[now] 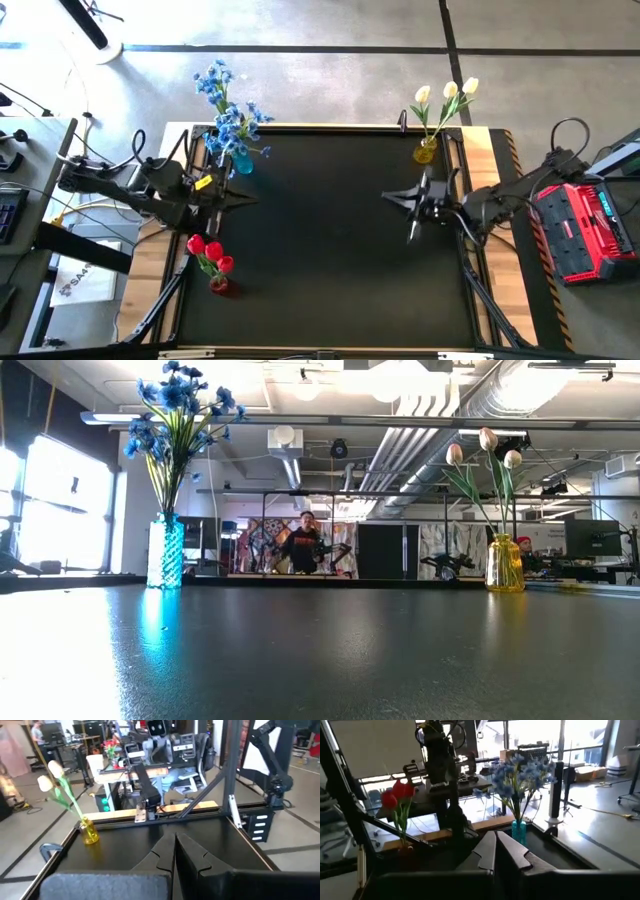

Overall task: Sort flowers into vase by color
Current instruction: Return to Home Position

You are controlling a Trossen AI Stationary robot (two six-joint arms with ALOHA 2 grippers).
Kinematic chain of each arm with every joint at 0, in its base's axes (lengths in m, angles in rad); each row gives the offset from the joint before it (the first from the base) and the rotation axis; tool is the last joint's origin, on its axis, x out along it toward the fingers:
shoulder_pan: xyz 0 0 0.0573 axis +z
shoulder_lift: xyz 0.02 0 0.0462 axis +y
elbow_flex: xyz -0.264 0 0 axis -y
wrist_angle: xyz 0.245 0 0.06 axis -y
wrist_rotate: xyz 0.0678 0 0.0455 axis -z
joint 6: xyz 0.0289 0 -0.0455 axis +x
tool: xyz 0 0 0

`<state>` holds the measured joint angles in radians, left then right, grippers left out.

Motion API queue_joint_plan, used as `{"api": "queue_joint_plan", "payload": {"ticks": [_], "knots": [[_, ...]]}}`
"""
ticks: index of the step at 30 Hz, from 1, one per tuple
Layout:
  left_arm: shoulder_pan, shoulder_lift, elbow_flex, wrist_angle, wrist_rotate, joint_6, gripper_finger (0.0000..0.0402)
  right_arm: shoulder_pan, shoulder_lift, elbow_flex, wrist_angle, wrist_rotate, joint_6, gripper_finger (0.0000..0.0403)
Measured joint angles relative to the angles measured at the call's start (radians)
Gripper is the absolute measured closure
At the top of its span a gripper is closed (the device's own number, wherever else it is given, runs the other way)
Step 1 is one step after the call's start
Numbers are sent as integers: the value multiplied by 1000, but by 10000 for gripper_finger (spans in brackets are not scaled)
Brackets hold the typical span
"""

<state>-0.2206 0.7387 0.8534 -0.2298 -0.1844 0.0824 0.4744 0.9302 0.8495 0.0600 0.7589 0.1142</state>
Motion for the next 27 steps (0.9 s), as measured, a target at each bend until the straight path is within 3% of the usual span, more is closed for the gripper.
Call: {"api": "queue_joint_plan", "payload": {"ticks": [6,10,16,22,27], "knots": [[55,-88,-126,21,0,-78,401,-101,-114,-210,191,-223,17,403],[80,-157,-207,18,0,-118,401,-180,-176,-276,195,-302,10,403],[92,-261,-300,24,-1,-156,401,-297,-303,-372,186,-502,9,403],[92,-313,-373,58,-17,-159,401,-357,-483,-486,180,-547,17,403],[117,-278,-440,84,-15,-174,401,-382,-622,-547,87,-557,30,403]]}}
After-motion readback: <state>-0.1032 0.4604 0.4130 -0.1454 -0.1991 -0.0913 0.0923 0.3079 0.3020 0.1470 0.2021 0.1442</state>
